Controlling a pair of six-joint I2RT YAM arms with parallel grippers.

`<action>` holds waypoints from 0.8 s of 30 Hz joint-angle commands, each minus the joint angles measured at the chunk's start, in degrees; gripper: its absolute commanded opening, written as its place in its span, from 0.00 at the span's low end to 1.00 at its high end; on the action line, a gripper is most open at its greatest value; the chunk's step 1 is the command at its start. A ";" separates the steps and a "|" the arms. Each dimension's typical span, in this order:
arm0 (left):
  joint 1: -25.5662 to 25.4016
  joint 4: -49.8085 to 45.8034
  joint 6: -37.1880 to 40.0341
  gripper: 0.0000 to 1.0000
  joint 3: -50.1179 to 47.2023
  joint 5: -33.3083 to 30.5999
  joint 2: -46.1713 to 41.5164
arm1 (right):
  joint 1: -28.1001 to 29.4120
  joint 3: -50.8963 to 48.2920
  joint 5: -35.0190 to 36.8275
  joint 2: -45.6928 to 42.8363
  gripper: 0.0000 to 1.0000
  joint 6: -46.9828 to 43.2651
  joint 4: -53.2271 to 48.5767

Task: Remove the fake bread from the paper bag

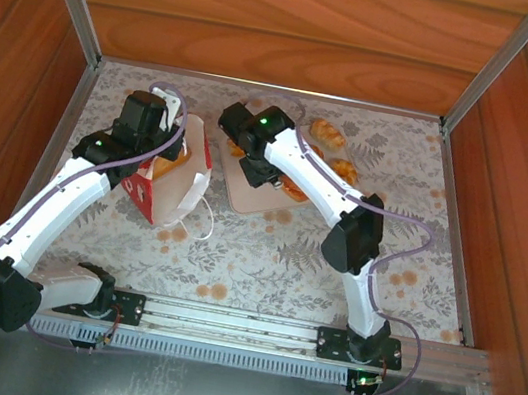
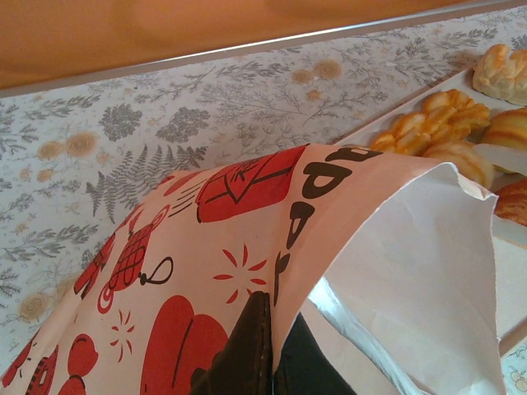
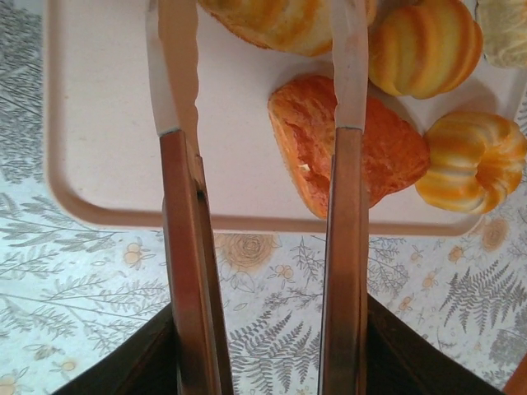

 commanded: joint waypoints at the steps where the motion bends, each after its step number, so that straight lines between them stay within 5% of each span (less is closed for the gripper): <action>1: 0.50 1.29 -0.05 0.00 1.20 1.05 0.11 | 0.60 -0.93 -1.39 -2.62 0.51 -0.99 0.86; 9: 0.46 1.25 -0.24 0.00 0.99 1.07 0.17 | 0.57 -1.28 -2.95 -1.47 0.47 -1.45 1.12; 17: 0.49 1.28 -0.50 0.00 0.81 0.67 -0.18 | 0.58 -4.31 -16.69 -3.01 0.34 -1.77 6.76; 24: 0.45 1.28 -0.50 0.00 0.39 0.39 -0.79 | 0.28 -5.17 -17.35 -0.10 0.28 0.10 4.43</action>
